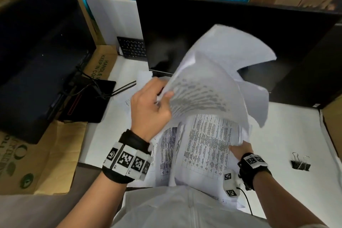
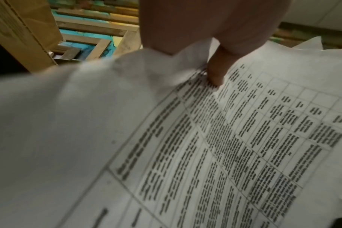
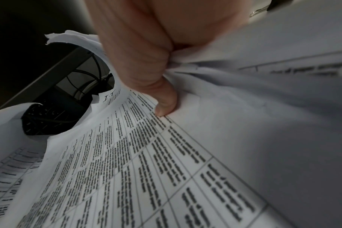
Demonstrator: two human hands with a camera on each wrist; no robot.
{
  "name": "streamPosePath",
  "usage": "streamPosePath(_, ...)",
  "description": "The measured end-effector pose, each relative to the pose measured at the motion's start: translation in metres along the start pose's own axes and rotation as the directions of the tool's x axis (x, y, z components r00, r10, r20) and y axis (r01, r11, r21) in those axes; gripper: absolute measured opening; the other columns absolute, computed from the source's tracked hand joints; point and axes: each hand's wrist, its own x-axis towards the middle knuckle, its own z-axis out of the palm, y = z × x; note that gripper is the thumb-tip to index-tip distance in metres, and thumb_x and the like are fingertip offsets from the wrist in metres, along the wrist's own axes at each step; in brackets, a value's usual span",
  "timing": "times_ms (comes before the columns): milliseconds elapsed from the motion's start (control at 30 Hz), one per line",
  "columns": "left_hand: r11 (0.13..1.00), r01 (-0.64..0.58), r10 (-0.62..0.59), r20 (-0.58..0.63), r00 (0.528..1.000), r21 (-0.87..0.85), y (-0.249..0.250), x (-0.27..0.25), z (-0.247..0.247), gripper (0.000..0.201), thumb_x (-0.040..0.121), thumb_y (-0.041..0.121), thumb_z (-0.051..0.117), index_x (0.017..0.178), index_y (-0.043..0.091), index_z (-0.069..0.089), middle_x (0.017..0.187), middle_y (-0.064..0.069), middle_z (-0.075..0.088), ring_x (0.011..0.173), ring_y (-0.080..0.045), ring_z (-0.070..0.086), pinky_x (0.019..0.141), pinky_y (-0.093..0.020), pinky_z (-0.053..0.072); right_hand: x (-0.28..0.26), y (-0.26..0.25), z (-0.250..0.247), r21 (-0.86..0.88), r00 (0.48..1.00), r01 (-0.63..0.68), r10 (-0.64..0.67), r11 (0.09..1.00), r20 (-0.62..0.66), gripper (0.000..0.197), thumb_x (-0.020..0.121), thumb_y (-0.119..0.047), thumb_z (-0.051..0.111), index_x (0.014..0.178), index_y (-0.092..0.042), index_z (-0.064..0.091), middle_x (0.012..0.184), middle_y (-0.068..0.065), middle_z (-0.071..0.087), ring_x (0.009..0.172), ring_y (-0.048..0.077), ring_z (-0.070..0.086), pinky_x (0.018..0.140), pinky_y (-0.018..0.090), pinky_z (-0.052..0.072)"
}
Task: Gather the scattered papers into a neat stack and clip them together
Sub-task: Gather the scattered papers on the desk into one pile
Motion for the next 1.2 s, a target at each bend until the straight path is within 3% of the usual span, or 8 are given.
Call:
streamPosePath(200,0.988,0.06,-0.087,-0.194,0.977,-0.139,0.01,0.031,-0.009,0.015,0.085,0.003,0.064,0.099,-0.001,0.068,0.09,-0.003,0.069,0.082,-0.026,0.068,0.07,-0.043,0.057,-0.005,0.004,-0.002,0.077,0.999,-0.036,0.035,0.996,0.015,0.05,0.088,-0.011,0.063,0.132,0.007,0.047,0.132,0.025,0.055,0.122,0.038,0.052,0.094,0.034,0.043)
streamPosePath(467,0.967,0.042,-0.122,-0.309,0.943,-0.252,0.007,0.068,-0.011,0.024,0.087,0.009,0.065,0.109,0.001,0.065,0.105,-0.008,0.069,0.104,-0.021,0.068,0.089,-0.045,0.056,-0.006,0.01,-0.002,0.148,0.996,-0.061,0.051,0.987,0.066,0.092,0.077,-0.035,0.076,0.142,0.009,0.03,0.131,0.024,0.053,0.121,0.035,0.053,0.101,0.038,0.043)
streamPosePath(633,0.924,0.238,-0.31,-0.221,0.925,-0.3,-0.021,0.078,0.012,0.028,0.086,0.01,0.067,0.112,0.002,0.065,0.103,0.003,0.068,0.092,0.009,0.065,0.084,-0.016,0.055,-0.005,0.008,-0.002,0.15,0.992,-0.057,0.039,0.987,0.118,0.091,0.081,-0.04,0.071,0.144,0.009,0.026,0.148,0.025,0.036,0.137,0.037,0.037,0.11,0.04,0.032)
streamPosePath(700,0.895,0.399,-0.422,-0.087,0.902,-0.199,-0.043,0.063,0.031,0.03,0.087,0.013,0.066,0.115,0.002,0.064,0.104,-0.001,0.068,0.087,0.004,0.063,0.076,-0.01,0.052,-0.002,0.007,-0.005,0.211,0.987,-0.05,0.016,0.976,0.158,0.093,0.08,-0.045,0.071,0.143,0.008,0.029,0.147,0.023,0.038,0.136,0.037,0.038,0.11,0.039,0.032)
streamPosePath(833,0.705,0.704,-0.688,0.164,0.707,-0.083,-0.096,0.006,0.064,0.037,0.088,0.016,0.066,0.122,0.004,0.059,0.116,-0.007,0.067,0.103,-0.017,0.064,0.088,-0.027,0.052,0.002,0.006,-0.007,0.359,0.976,-0.12,0.043,0.926,0.215,0.098,0.079,-0.064,0.058,0.148,-0.001,0.026,0.153,0.018,0.031,0.141,0.033,0.031,0.114,0.041,0.025)
streamPosePath(933,0.471,0.875,-0.844,0.345,0.41,0.112,-0.12,-0.041,0.085,0.049,0.087,0.016,0.066,0.131,-0.001,0.051,0.127,-0.009,0.058,0.118,-0.026,0.057,0.095,-0.034,0.048,0.006,0.006,-0.002,0.489,0.962,-0.128,-0.012,0.863,0.273,0.102,0.071,-0.077,0.054,0.148,-0.014,0.031,0.153,0.006,0.034,0.143,0.026,0.029,0.118,0.04,0.021)
streamPosePath(1000,0.378,0.905,-0.868,0.415,0.272,0.197,-0.125,-0.067,0.1,0.036,0.088,0.016,0.066,0.119,-0.001,0.058,0.111,-0.006,0.061,0.102,-0.025,0.059,0.083,-0.032,0.051,0.007,0.006,0.007,0.469,0.961,-0.112,-0.025,0.876,0.276,0.107,0.056,-0.075,0.07,0.14,-0.013,0.046,0.142,0.005,0.049,0.132,0.026,0.045,0.115,0.042,0.031)
streamPosePath(1200,0.337,0.914,-0.911,0.323,0.256,0.227,-0.143,-0.088,0.099,0.009,0.09,0.019,0.059,0.091,0.012,0.064,0.093,-0.008,0.063,0.098,-0.024,0.061,0.081,-0.026,0.045,0.012,0.005,0.016,0.29,0.996,0.007,-0.031,0.957,0.079,0.053,0.076,-0.021,0.077,0.117,0.007,0.059,0.109,0.016,0.065,0.096,0.029,0.061,0.084,0.037,0.05)
